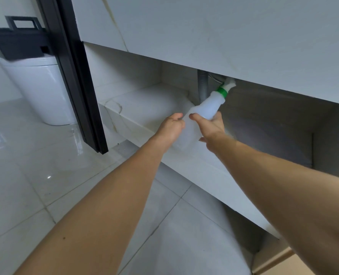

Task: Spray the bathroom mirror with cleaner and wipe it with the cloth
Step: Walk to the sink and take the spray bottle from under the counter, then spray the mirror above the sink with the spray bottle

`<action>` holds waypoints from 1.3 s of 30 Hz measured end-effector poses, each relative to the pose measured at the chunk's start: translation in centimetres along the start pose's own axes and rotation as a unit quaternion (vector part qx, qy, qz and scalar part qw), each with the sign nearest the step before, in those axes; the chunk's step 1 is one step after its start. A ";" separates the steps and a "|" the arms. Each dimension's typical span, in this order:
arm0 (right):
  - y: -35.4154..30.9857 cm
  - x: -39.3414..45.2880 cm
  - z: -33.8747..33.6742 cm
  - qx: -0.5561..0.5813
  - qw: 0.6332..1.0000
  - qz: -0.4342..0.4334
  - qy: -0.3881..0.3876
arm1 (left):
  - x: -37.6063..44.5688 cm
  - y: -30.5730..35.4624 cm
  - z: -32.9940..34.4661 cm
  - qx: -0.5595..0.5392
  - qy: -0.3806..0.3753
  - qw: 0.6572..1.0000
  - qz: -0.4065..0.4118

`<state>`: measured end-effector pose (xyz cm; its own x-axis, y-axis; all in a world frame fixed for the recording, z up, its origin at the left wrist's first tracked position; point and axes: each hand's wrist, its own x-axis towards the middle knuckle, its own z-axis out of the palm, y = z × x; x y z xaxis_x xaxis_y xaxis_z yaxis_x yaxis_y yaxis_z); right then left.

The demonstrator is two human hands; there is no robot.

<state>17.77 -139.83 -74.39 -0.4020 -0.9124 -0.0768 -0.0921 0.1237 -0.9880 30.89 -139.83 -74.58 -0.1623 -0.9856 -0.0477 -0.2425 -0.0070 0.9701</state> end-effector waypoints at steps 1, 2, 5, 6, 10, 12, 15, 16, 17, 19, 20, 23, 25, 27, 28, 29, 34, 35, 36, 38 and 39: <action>0.4 -0.2 0.2 0.028 0.999 0.013 -0.016 | -0.2 0.1 -0.4 0.034 -0.006 0.999 -0.003; 0.7 -0.5 0.4 0.052 0.998 0.023 -0.032 | -0.5 0.2 -0.9 0.066 -0.012 0.998 -0.009; 1.9 -1.4 1.5 0.086 0.992 0.044 -0.080 | -1.3 0.0 -3.1 0.122 -0.034 0.991 -0.032; 2.2 -1.8 1.9 0.087 0.990 0.047 -0.098 | -1.5 -0.1 -3.8 0.132 -0.041 0.990 -0.041; 2.5 -3.3 4.3 0.081 0.979 0.051 -0.178 | -2.6 -1.1 -6.7 0.138 -0.035 0.987 -0.075; 2.2 -4.1 5.8 0.067 0.973 0.054 -0.214 | -3.3 -1.7 -8.3 0.139 -0.025 0.985 -0.094; 1.7 -5.6 8.7 0.053 0.964 0.059 -0.255 | -5.0 -2.7 -11.1 0.121 -0.007 0.985 -0.126; 1.5 -6.2 9.9 0.046 0.961 0.056 -0.268 | -5.7 -2.8 -12.1 0.110 0.001 0.985 -0.132; 1.2 -6.8 11.1 0.036 0.957 0.050 -0.282 | -6.4 -3.2 -13.2 0.100 0.015 0.985 -0.137; 0.6 -7.9 13.4 0.011 0.948 0.031 -0.315 | -7.9 -3.7 -15.0 0.083 0.041 0.986 -0.136; 0.1 -8.6 14.7 0.001 0.943 0.021 -0.331 | -8.8 -3.8 -15.9 0.080 0.053 0.987 -0.127; -2.3 -11.0 18.0 -0.006 0.929 0.000 -0.370 | -10.9 -3.6 -18.7 0.067 0.125 0.985 -0.100; -4.8 -12.5 19.9 0.002 0.919 -0.015 -0.394 | -12.5 -2.0 -20.5 0.058 0.192 0.976 -0.086; -7.9 -13.9 21.2 0.005 0.909 -0.033 -0.415 | -13.8 0.1 -22.3 0.064 0.247 0.964 -0.071; -9.8 -14.5 21.5 0.007 0.905 -0.040 -0.423 | -14.2 1.6 -23.1 0.065 0.264 0.960 -0.066; -11.8 -15.0 21.6 0.009 0.902 -0.046 -0.429 | -14.6 3.3 -23.8 0.064 0.284 0.955 -0.057; -23.4 -16.6 20.0 -0.015 0.903 -0.095 -0.420 | -15.0 13.5 -26.2 0.074 0.328 0.941 -0.032; -25.8 -16.7 19.4 -0.021 0.903 -0.105 -0.417 | -15.0 16.0 -26.5 0.070 0.328 0.942 -0.025; -28.3 -16.8 18.6 -0.025 0.903 -0.115 -0.414 | -15.0 18.3 -26.8 0.067 0.327 0.942 -0.019; -33.6 -16.9 17.2 -0.028 0.905 -0.128 -0.405 | -14.9 23.3 -27.4 0.066 0.322 0.944 -0.007; -36.2 -16.9 16.5 -0.027 0.907 -0.133 -0.399 | -14.9 26.1 -27.7 0.067 0.319 0.945 0.000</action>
<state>42.94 -135.32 -39.50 0.4258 -0.9021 0.0703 -0.1420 -0.1434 -0.9794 53.50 -130.04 -41.96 0.4372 -0.8873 0.1468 -0.3679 -0.0275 0.9294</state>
